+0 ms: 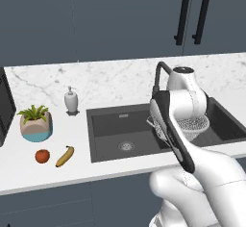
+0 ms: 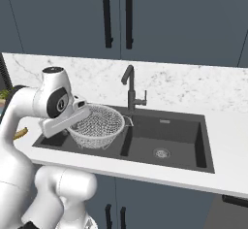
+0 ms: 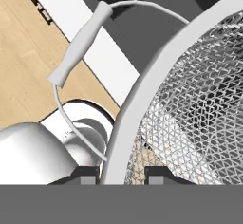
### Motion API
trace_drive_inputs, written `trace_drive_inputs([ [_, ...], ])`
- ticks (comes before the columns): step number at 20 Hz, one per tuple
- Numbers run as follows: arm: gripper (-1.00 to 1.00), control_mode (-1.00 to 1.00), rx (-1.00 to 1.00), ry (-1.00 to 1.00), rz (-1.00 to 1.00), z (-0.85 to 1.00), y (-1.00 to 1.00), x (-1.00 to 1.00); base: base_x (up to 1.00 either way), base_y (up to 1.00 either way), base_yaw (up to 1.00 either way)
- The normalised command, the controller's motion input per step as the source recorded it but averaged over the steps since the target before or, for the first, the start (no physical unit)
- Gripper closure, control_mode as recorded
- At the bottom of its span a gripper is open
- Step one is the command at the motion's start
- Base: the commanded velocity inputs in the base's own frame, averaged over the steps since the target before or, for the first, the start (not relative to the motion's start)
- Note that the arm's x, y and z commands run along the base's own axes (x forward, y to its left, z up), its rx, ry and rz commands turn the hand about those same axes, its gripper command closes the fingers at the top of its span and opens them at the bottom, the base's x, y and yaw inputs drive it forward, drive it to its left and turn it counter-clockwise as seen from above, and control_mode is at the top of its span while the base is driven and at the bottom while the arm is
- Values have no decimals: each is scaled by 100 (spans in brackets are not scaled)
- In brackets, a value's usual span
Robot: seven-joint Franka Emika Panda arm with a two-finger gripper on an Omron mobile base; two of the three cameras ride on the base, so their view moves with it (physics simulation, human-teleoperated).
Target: Put the colander in the sink, put the banana, orange in the colander, and turn on the sink faucet and pour water over the colander.
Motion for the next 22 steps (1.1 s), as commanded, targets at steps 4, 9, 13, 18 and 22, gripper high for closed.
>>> trace_drive_inputs([
  [4,100,-100,-1,0,3,1,100,36,0,0,0],
  [9,100,-100,-2,0,0,0,97,47,0,0,0],
  [13,100,-100,-4,0,0,-2,76,54,0,0,0],
  [18,100,-100,-9,0,0,-16,47,51,0,0,0],
  [22,100,-100,-12,0,-4,-30,21,37,0,0,0],
])
